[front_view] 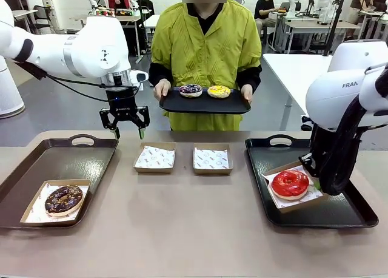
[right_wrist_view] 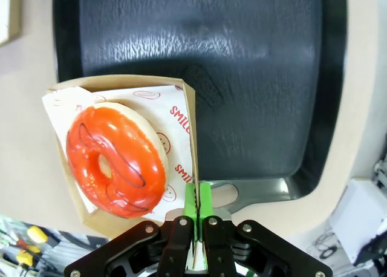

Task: Individually package the donuts and arrange them on the tray.
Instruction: Place the picked Paper togo box on the Handle tray while simultaneously picking up another Paper togo box from the table with the other hand.

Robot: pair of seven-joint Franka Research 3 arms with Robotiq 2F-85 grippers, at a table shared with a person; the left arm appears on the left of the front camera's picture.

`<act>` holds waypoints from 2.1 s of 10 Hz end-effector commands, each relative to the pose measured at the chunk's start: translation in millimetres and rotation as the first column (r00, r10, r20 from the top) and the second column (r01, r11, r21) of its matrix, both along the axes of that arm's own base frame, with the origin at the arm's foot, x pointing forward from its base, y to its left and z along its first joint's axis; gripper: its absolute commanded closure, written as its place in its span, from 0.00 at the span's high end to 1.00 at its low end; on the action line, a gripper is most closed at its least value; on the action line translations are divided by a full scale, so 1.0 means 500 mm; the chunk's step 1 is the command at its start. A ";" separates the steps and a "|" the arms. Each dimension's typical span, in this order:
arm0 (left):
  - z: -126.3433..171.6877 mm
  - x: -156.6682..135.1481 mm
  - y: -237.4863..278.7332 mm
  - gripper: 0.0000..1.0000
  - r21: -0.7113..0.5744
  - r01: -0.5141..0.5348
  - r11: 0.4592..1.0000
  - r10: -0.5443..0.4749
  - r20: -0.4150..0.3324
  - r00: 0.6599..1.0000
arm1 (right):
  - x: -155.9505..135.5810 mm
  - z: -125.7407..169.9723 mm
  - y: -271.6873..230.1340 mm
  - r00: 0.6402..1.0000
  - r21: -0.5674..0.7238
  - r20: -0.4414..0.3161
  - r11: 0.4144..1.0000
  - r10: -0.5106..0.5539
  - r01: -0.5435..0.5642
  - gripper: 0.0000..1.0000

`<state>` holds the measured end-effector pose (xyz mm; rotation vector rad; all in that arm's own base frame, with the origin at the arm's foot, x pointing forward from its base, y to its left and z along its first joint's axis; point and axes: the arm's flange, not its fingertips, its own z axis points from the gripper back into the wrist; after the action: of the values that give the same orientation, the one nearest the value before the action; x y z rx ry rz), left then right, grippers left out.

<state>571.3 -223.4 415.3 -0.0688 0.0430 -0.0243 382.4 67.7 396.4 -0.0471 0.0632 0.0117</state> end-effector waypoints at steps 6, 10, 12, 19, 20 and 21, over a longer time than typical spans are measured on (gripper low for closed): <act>-0.073 0.004 -0.023 0.83 0.048 -0.011 0.999 0.011 0.004 1.000 | 0.003 -0.068 -0.003 0.995 -0.030 0.050 0.996 -0.083 0.084 0.02; -0.099 0.010 -0.028 0.83 0.061 -0.002 0.998 0.002 -0.005 1.000 | 0.007 -0.089 -0.010 0.992 -0.020 0.037 0.992 -0.120 0.121 0.02; -0.106 0.009 -0.029 0.83 0.059 0.005 0.998 -0.004 -0.011 1.000 | 0.008 -0.090 -0.014 0.992 -0.019 0.033 0.992 -0.125 0.126 0.02; -0.165 0.012 -0.029 0.83 0.058 -0.047 0.997 0.043 0.061 0.997 | 0.010 -0.095 -0.016 0.993 -0.001 0.026 0.993 -0.118 0.118 0.02; -0.168 0.014 -0.031 0.83 0.055 -0.058 0.997 0.054 0.058 0.997 | 0.010 -0.096 -0.017 0.993 0.004 0.026 0.993 -0.115 0.114 0.02; -0.172 0.017 -0.031 0.83 0.058 -0.064 0.996 0.061 0.056 0.997 | 0.010 -0.097 -0.018 0.993 0.009 0.027 0.994 -0.112 0.112 0.02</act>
<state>581.9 -236.4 332.9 -0.0544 0.0123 0.0035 387.7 61.0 353.0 -0.0393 0.0561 -0.1029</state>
